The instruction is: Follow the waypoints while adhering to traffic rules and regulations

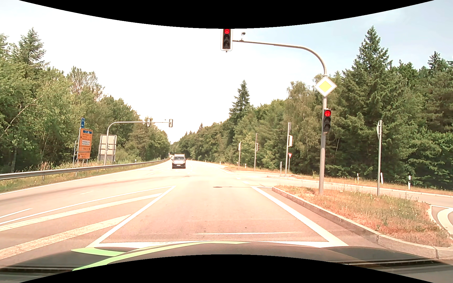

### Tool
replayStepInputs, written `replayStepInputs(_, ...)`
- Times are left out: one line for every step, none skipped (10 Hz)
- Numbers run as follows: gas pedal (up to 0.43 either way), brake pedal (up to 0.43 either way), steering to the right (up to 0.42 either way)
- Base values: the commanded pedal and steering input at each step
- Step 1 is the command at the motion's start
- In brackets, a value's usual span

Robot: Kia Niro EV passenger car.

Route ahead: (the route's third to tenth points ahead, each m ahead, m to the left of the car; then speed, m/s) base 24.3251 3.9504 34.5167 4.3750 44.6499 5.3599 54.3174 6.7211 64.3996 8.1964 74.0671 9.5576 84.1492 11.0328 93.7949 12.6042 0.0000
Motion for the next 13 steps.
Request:
replayStepInputs(0.0,0.262,-0.014)
replayStepInputs(0.0,0.262,-0.014)
replayStepInputs(0.0,0.262,-0.014)
replayStepInputs(0.0,0.262,-0.015)
replayStepInputs(0.0,0.262,-0.015)
replayStepInputs(0.0,0.262,-0.015)
replayStepInputs(0.0,0.262,-0.015)
replayStepInputs(0.0,0.262,-0.014)
replayStepInputs(0.0,0.262,-0.014)
replayStepInputs(0.0,0.262,-0.015)
replayStepInputs(0.0,0.262,-0.015)
replayStepInputs(0.0,0.262,-0.015)
replayStepInputs(0.0,0.262,-0.014)
